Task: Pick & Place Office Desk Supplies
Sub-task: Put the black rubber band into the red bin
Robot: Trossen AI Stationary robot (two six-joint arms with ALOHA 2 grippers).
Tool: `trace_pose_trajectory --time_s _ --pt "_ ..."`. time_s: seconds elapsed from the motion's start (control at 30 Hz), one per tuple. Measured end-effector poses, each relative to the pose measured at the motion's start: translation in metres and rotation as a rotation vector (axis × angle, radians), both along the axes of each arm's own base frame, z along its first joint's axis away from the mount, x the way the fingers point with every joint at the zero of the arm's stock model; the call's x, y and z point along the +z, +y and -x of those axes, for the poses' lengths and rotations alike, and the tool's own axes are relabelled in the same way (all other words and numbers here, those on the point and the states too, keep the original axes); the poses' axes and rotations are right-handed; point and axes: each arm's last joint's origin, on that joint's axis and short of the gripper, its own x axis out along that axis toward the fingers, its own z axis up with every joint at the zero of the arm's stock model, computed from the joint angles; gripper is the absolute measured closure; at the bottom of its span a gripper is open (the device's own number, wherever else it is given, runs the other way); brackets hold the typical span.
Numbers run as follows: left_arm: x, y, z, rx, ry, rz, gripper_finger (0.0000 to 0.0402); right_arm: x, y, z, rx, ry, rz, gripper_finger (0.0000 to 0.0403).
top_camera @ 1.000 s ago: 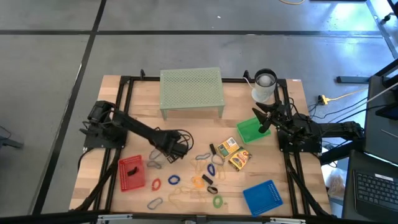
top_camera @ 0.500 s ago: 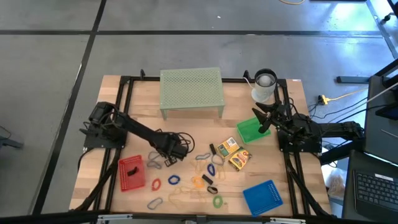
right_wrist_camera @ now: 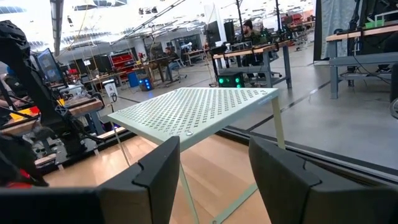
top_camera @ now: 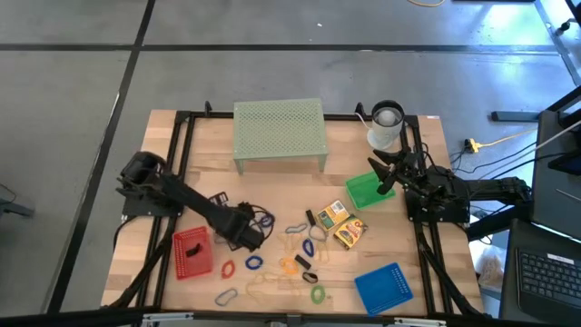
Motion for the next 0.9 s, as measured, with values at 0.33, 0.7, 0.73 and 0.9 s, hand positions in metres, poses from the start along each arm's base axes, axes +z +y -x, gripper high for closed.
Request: trace_pose_trajectory --time_s 0.33,0.7,0.73,0.9 --pt "0.026 -0.050 0.024 -0.183 -0.022 0.005 0.0390 0.000 0.000 0.000 0.000 0.002 0.000 0.0209" --pt "0.041 -0.087 0.068 -0.021 0.163 0.114 0.0394 0.000 0.000 0.000 0.000 0.002 0.000 0.0209" --pt "0.041 -0.090 0.071 -0.002 0.158 0.112 0.0393 0.000 0.000 0.000 0.000 0.002 0.000 0.0209" --pt "0.040 -0.100 0.081 0.082 0.090 0.076 0.0381 0.000 0.000 0.000 0.000 0.002 0.000 0.0209"
